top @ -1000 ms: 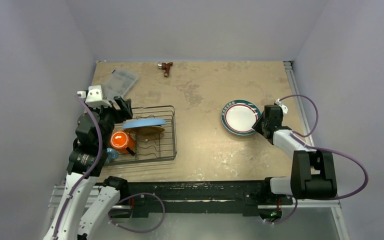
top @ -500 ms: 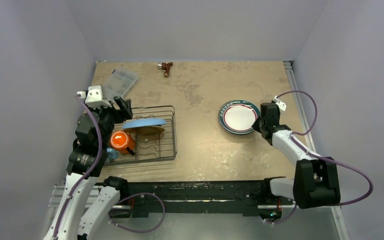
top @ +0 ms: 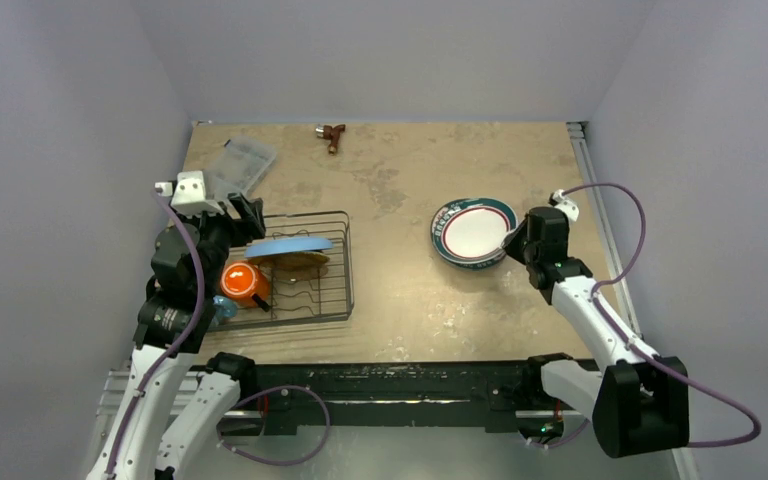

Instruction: Load the mixed dishes into the dish rack

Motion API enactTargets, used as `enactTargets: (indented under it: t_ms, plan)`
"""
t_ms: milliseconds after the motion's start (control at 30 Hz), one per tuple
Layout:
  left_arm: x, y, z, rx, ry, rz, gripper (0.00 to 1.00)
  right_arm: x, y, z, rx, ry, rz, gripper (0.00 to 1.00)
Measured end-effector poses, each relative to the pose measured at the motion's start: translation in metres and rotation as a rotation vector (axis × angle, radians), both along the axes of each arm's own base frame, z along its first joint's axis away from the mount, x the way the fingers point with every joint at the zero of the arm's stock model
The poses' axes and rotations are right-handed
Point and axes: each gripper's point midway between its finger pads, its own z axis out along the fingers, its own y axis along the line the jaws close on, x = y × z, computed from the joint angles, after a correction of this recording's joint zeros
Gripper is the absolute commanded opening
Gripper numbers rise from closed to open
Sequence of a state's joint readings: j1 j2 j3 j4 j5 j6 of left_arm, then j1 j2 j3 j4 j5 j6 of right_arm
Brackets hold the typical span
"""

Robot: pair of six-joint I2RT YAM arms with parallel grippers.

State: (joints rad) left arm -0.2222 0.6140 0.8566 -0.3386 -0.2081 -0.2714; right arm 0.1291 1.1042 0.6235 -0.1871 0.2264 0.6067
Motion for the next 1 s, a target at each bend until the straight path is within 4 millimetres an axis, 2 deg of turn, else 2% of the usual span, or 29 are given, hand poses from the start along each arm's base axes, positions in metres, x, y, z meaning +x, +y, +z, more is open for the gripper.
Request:
enactTargets:
  t_ms: [100, 233, 433, 567, 833, 900, 1000]
  plan:
    - [0.001, -0.001, -0.001, 0.001, 0.004, -0.003, 0.71, -0.001, 0.014, 0.014, 0.106, -0.094, 0.015, 0.0]
    - [0.003, -0.003, -0.003, 0.003, 0.018, -0.012, 0.71, -0.011, 0.029, 0.029, 0.26, -0.238, 0.02, 0.0]
    - [0.005, -0.005, -0.008, 0.006, 0.038, -0.022, 0.71, -0.023, 0.04, 0.043, 0.41, -0.351, 0.015, 0.0]
    - [0.007, -0.008, -0.012, 0.008, 0.054, -0.034, 0.72, -0.025, 0.037, 0.052, 0.477, -0.393, -0.02, 0.0]
    - [0.013, -0.019, -0.014, 0.005, 0.081, -0.087, 0.75, -0.019, 0.041, 0.045, 0.632, -0.364, -0.07, 0.0]
    - [0.016, -0.026, -0.015, 0.003, 0.095, -0.123, 0.75, -0.017, 0.047, 0.041, 0.675, -0.347, -0.059, 0.0]
    - [0.027, -0.047, -0.018, -0.006, 0.145, -0.227, 0.75, -0.014, 0.057, 0.039, 0.721, -0.326, -0.023, 0.0]
